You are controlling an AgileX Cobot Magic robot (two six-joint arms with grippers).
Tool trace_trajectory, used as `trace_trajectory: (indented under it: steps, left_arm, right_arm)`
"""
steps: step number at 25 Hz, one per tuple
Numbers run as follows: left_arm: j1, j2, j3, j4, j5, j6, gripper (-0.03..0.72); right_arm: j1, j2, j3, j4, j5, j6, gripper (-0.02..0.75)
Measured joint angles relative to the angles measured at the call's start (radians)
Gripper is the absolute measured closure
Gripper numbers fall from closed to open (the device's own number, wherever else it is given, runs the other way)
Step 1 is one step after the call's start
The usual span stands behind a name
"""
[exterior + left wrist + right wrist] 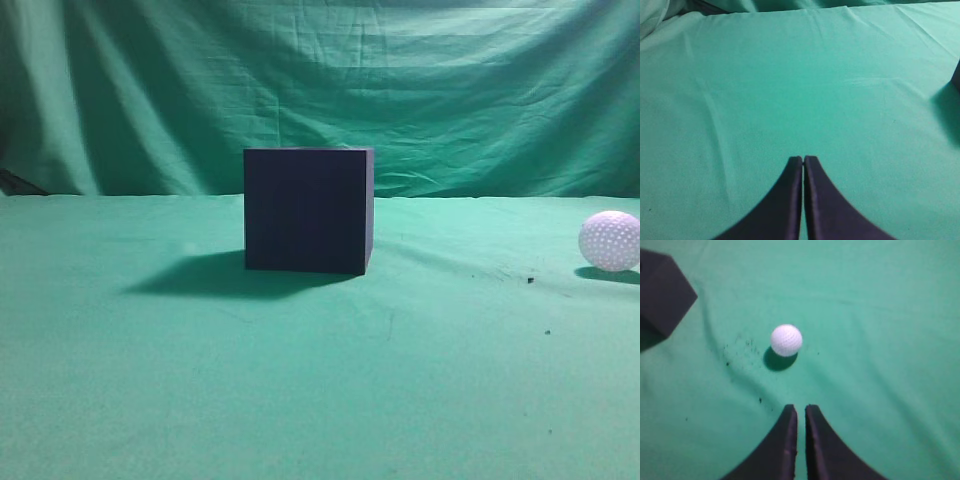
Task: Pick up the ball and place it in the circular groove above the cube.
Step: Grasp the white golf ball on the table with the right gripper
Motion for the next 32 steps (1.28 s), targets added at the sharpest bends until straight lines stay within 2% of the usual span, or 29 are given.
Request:
trace_trajectory:
  steps: [7,10,13,17,18,19,21,23,26,28,29,32]
  left_arm:
    - [0.0,0.0,0.0,0.0,0.0,0.0,0.688]
    - [0.0,0.0,0.0,0.0,0.0,0.0,0.688]
    - [0.0,0.0,0.0,0.0,0.0,0.0,0.688]
    - [0.0,0.0,0.0,0.0,0.0,0.0,0.688]
    - [0.0,0.0,0.0,0.0,0.0,0.0,0.688]
    - [0.0,0.0,0.0,0.0,0.0,0.0,0.688]
    - [0.0,0.0,0.0,0.0,0.0,0.0,0.688]
    - [0.0,0.0,0.0,0.0,0.0,0.0,0.688]
    - [0.0,0.0,0.0,0.0,0.0,0.0,0.688]
    - [0.0,0.0,0.0,0.0,0.0,0.0,0.688]
    - [0.0,0.0,0.0,0.0,0.0,0.0,0.688]
    - [0.0,0.0,0.0,0.0,0.0,0.0,0.688]
  right_arm:
    - [0.006,0.231,-0.166,0.072,0.158,-0.035,0.738]
    - [0.069,0.315,-0.219,0.068,0.165,-0.035,0.738]
    - [0.148,0.412,-0.265,-0.001,0.161,0.013,0.738]
    - [0.19,0.561,-0.337,-0.118,0.161,0.11,0.738]
    - [0.191,0.599,-0.354,-0.132,0.159,0.115,0.691]
    - [0.194,0.635,-0.371,-0.142,0.157,0.122,0.691]
    - [0.197,0.698,-0.4,-0.153,0.15,0.128,0.588]
    - [0.199,0.762,-0.428,-0.157,0.146,0.128,0.464]
    - [0.199,0.85,-0.473,-0.16,0.138,0.128,0.232]
    - [0.199,0.904,-0.502,-0.162,0.129,0.128,0.131]
    - [0.199,0.932,-0.517,-0.162,0.127,0.128,0.106]
    - [0.199,1.003,-0.551,-0.162,0.119,0.128,0.116]
